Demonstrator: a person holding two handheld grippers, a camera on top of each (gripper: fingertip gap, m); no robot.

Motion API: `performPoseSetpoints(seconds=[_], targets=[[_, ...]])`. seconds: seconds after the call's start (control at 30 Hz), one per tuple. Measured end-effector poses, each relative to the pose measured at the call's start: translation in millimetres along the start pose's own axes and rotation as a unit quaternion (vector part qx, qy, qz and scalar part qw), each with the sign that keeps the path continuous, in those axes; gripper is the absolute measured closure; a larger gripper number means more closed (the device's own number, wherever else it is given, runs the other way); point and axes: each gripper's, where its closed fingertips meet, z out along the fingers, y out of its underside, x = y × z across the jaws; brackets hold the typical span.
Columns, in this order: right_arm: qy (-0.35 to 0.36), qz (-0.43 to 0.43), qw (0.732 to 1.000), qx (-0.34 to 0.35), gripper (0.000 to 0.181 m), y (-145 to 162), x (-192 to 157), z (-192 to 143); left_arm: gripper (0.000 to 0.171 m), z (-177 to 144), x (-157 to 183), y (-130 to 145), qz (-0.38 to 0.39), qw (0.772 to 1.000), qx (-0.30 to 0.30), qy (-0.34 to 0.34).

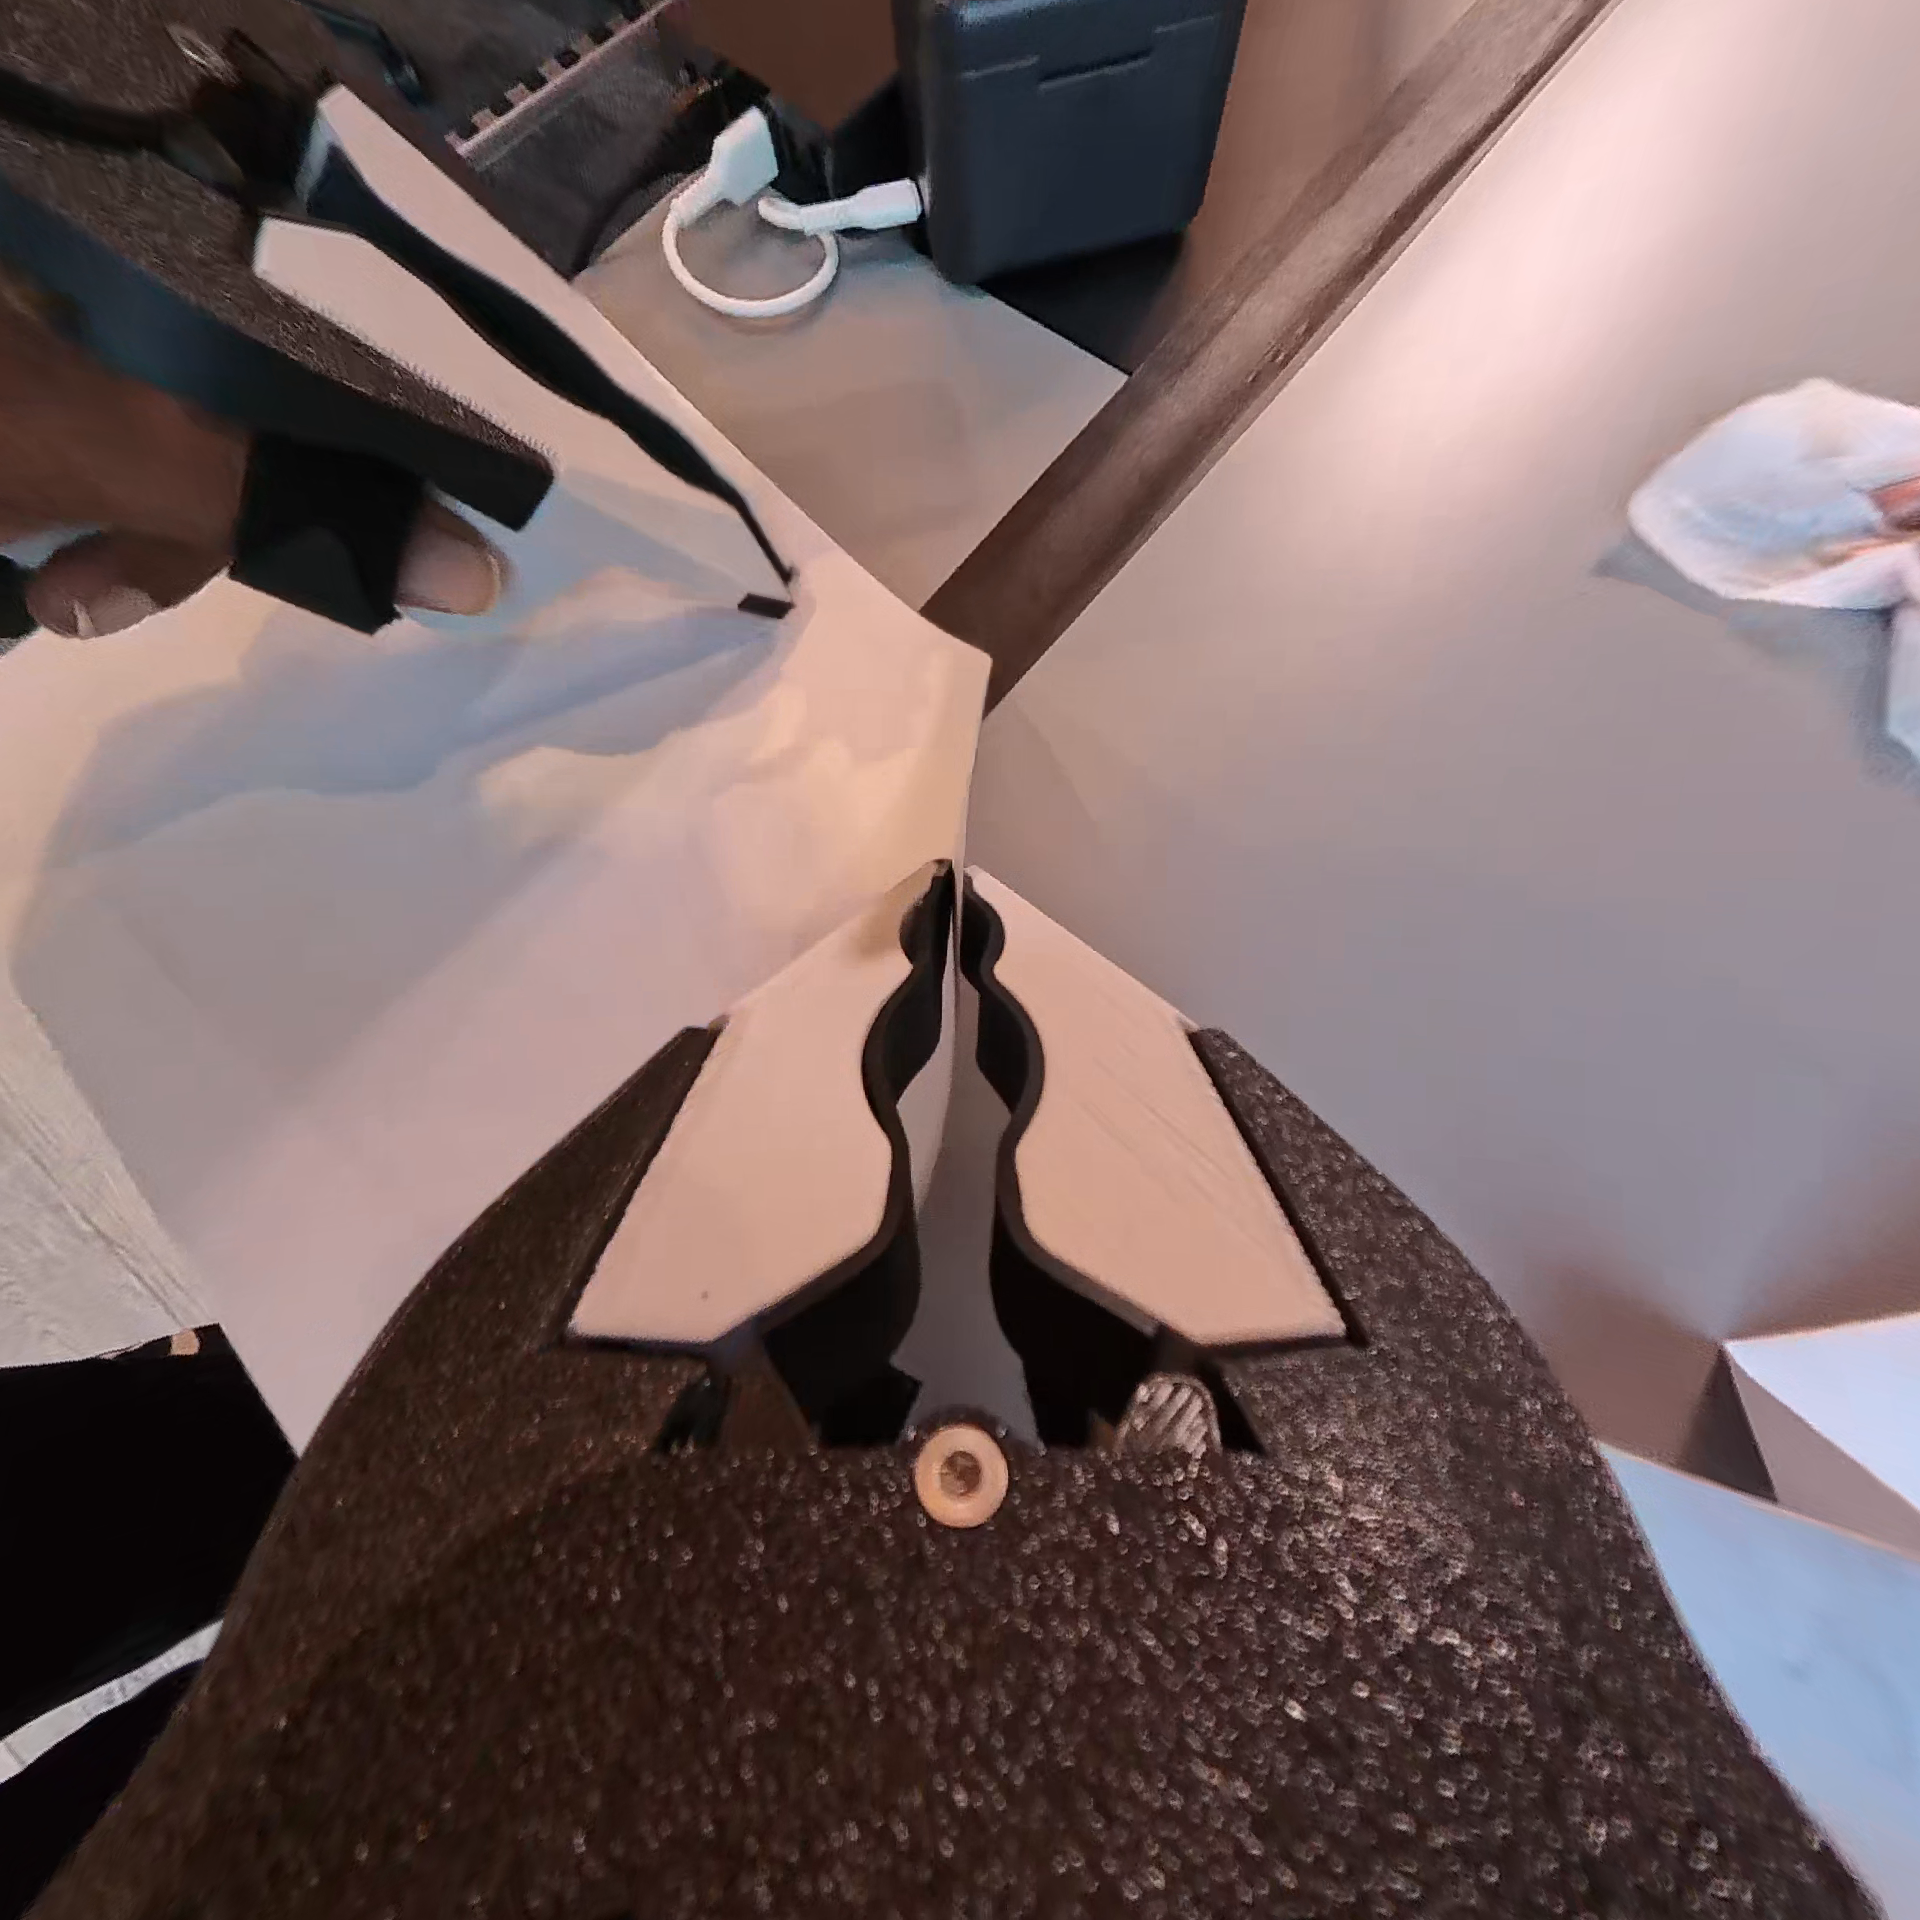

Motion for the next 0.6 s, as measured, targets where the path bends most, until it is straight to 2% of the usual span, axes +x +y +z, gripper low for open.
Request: performPoseSetpoints(seconds=[0.2, 0.3, 0.43, 0.5, 0.6], targets=[[0.001, -0.012, 1.000, -0.006, 0.180, 7, 3, -2, 0.171, 3, -2, 2, 0.004, 1.000, -0.005, 0.005], [-0.001, -0.017, 1.000, 0.024, 0.172, -10, 6, -6, 0.171, 3, -2, 2, 0.021, 1.000, -0.012, -0.004], [-0.015, -0.021, 0.998, 0.053, 0.181, -28, 5, -10, 0.171, 3, -2, 2, 0.008, 1.000, -0.011, -0.009], [-0.003, -0.042, 0.998, 0.055, 0.181, -30, 6, -9, 0.171, 3, -2, 2, -0.003, 1.000, -0.015, -0.009], [0.028, -0.120, 0.992, 0.034, 0.181, -23, 6, -3, 0.171, 0, 1, -5, -0.018, 1.000, -0.002, 0.000]])
